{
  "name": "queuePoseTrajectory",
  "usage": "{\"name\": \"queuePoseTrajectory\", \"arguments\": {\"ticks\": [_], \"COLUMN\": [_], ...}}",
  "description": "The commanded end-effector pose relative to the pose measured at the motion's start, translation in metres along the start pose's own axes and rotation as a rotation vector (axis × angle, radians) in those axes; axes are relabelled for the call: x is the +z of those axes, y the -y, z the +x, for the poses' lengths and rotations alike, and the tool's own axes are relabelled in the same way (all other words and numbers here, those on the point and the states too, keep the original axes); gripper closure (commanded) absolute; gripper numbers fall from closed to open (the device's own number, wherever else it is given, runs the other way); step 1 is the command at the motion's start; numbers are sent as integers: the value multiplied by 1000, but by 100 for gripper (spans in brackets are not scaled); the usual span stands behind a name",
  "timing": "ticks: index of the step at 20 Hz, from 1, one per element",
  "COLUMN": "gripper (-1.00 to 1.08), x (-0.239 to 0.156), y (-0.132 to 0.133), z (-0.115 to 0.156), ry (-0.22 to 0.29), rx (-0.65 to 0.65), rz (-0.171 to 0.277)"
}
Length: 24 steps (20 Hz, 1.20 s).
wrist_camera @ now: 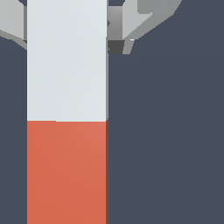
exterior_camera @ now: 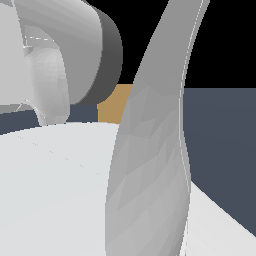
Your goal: Insert the peg into the horizontal hole in a box.
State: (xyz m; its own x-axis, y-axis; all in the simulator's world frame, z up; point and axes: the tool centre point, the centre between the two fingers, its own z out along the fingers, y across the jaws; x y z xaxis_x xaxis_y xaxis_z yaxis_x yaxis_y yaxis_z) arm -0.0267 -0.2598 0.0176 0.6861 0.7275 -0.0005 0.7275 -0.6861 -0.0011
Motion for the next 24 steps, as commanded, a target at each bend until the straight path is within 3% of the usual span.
{"name": "queuePoseTrajectory", "arguments": {"ticks": [1, 14, 19, 24], "gripper": [108, 108, 108, 108], "x": [0, -2, -9, -20], "y": [0, -1, -1, 6], "z": [0, 10, 43, 98], "ry": [-1, 0, 1, 1], "rx": [0, -34, -143, -329], "rz": [-1, -1, -2, -2]}}
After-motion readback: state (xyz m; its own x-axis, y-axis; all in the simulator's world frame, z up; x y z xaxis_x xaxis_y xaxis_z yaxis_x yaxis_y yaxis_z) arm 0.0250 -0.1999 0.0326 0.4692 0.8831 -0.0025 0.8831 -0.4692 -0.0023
